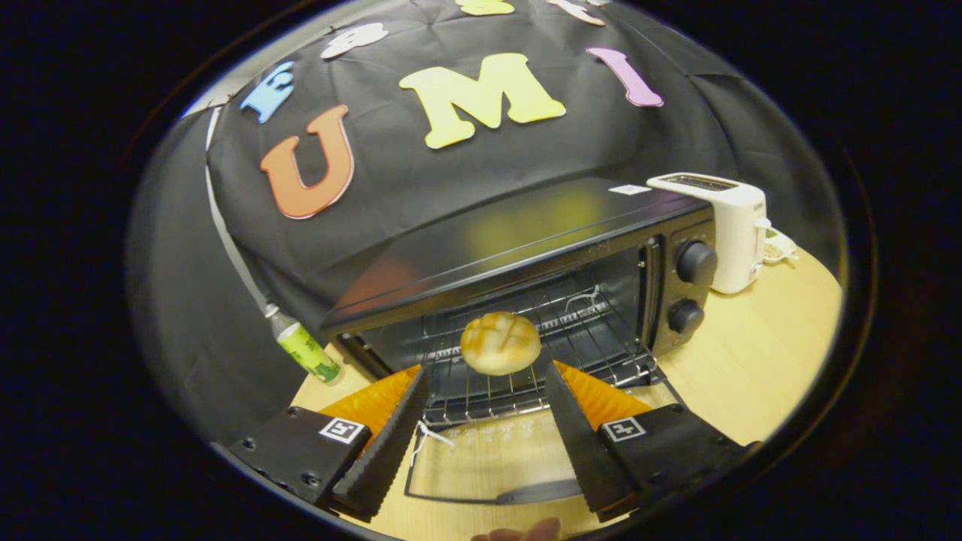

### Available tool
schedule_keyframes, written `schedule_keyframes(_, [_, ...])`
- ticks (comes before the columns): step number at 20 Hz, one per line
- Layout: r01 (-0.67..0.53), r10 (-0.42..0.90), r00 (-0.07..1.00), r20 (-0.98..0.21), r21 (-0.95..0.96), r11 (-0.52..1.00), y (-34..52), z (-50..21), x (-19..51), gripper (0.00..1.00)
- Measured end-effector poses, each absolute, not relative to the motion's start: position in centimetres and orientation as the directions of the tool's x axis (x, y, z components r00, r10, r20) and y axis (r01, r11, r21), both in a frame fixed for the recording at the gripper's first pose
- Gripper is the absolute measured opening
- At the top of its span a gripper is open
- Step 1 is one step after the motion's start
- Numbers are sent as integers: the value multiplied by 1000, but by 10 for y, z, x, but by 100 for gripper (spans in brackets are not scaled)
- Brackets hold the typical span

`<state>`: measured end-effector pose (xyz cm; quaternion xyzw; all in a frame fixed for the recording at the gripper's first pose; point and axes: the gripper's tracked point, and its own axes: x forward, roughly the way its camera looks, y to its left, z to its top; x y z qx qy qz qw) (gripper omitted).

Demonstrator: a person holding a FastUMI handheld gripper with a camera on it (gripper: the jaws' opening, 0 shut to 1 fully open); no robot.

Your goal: Open the toaster oven, put the food inside, and close the toaster oven door.

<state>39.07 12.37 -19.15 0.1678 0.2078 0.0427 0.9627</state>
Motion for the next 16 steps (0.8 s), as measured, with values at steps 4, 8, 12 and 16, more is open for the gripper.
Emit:
schedule_keyframes(4, [-91, 197, 913, -357, 293, 952, 116, -176, 326, 99])
schedule_keyframes(8, [-133, 207, 902, -379, 212, 968, 102, -191, 277, 100])
schedule_keyframes(12, [-151, 197, 887, -418, 140, 979, 93, -225, 254, 100])
schedule_keyframes(16, [-151, 196, 854, -481, 132, 980, 95, -264, 250, 100])
